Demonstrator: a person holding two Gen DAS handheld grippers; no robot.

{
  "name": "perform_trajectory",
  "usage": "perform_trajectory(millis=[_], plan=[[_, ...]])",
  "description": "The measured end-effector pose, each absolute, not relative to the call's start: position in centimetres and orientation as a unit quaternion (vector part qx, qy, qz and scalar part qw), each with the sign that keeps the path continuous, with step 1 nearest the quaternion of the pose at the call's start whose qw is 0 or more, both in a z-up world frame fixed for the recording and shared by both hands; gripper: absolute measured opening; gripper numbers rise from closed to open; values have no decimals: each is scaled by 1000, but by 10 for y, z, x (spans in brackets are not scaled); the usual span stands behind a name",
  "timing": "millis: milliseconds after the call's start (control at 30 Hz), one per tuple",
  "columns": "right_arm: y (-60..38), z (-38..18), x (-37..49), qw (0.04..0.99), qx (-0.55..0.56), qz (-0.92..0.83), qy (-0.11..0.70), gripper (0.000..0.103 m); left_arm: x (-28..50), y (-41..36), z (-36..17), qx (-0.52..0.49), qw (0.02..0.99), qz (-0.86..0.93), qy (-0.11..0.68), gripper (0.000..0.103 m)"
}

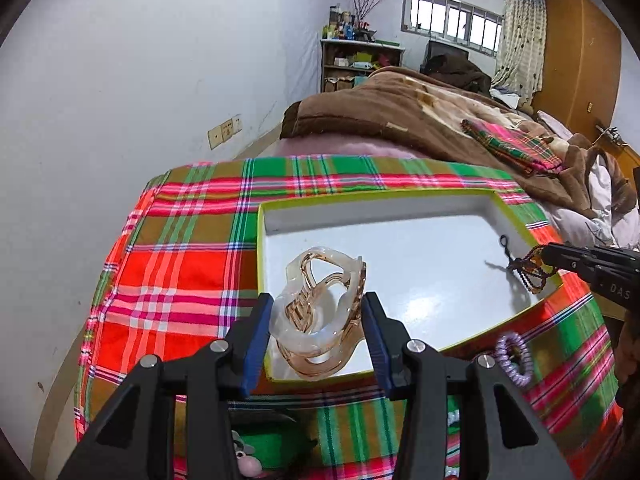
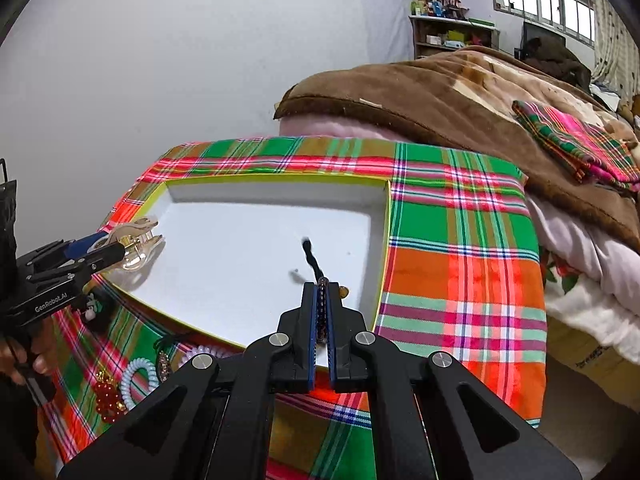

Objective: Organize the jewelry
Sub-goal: 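Open the left tool to drop the claw clip while the right tool releases the necklace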

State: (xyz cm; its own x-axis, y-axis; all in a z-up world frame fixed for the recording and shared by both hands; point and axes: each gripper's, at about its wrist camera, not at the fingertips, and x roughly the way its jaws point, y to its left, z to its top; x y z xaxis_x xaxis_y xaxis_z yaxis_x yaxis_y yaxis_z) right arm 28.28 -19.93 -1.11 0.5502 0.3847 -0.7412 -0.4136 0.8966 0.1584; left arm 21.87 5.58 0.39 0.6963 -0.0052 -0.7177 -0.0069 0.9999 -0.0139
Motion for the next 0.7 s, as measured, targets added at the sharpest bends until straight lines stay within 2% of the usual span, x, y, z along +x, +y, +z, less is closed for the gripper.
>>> perform_trajectory(millis=[233, 367, 700], plan=[[-202, -13, 282, 880, -19, 218, 422, 4, 219, 58, -1, -2, 920, 5, 391, 47], [-200, -11, 278, 883, -26, 217, 416, 15, 220, 53, -2, 12, 921, 12, 390, 48], [-200, -3, 268, 887, -24, 221, 405, 16, 226, 53, -9, 11, 914, 11, 406, 48]])
